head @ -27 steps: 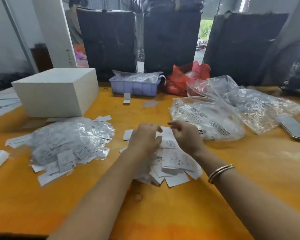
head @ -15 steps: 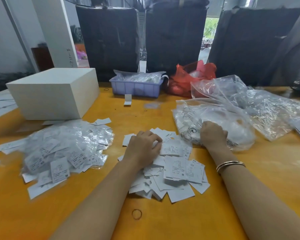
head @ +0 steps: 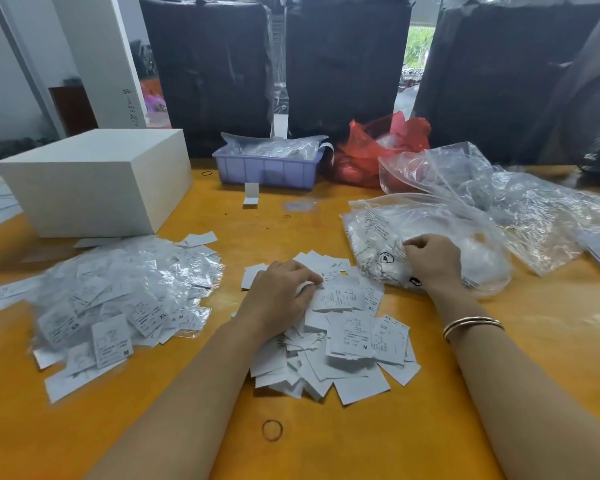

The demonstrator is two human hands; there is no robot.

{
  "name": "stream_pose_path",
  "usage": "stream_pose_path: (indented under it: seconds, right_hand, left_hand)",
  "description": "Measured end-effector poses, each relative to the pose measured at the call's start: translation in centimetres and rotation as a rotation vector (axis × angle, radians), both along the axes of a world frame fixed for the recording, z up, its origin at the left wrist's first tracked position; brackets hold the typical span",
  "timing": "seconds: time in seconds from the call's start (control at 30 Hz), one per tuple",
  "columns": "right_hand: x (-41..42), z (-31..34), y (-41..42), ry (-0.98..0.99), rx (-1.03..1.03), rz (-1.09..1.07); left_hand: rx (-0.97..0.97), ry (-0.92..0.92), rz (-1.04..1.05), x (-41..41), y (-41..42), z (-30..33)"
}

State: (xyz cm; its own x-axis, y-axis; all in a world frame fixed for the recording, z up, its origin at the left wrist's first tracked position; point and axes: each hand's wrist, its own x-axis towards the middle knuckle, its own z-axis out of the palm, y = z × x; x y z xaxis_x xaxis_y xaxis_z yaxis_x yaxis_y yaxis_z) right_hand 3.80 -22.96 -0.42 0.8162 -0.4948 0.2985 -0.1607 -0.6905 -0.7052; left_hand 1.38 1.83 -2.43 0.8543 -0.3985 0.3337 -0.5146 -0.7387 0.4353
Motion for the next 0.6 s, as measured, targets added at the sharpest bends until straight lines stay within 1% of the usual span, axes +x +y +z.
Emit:
stream_pose_path:
  seconds: [0.07,0.13,0.17,0.23,0.3,0.33,0.4,0.43,0.47,0.53,0.6]
  right_hand:
    - [-0.2,0.0,0.0,-0.071,0.113,0.0]
    - [-0.4,0.0,0.0,-0.139,0.148,-0.005]
    - [-0.5,0.0,0.1,-0.175,0.119,-0.005]
    - [-0.8,0.0,0.3,-0.28,-0.022,0.001]
    - [-1.1,0.1,0.7,-0.432,-0.173,0.013]
    - [-1.3,0.2,0.9,-0.513,-0.21,0.027]
    - [-1.7,0.7,1.7,-0.652,-0.207,0.106]
    - [-1.9,1.0,2.2,-0.681,-0.164,0.181]
    - [-2.2,1.2,2.8,-0.665,-0.082,0.284]
    - [-3.2,1.7,4.4,-0.516,0.152,0.555]
    - [-4.3,1.8,6.1,-0.345,0.357,0.807]
  left_hand:
    - [0.004,0.002,0.002,0.0,0.0,-0.1]
    - [0.008,0.002,0.001,-0.1,0.0,-0.1]
    - [0.007,0.002,0.0,-0.1,0.0,-0.1]
    - [0.003,0.0,-0.002,0.0,0.0,0.0]
    - [-0.001,-0.001,-0.008,0.0,0.1,0.0]
    - [0.0,0.0,-0.011,0.1,0.1,-0.1]
    - [-0.019,0.001,-0.014,0.2,0.0,-0.1]
    - [-0.063,0.001,-0.012,0.2,0.0,-0.1]
    - [-0.137,0.003,-0.007,0.3,-0.1,0.1]
    - [-0.34,0.029,0.015,0.3,-0.1,0.7]
    - [-0.534,0.156,0.01,0.2,0.1,1.4]
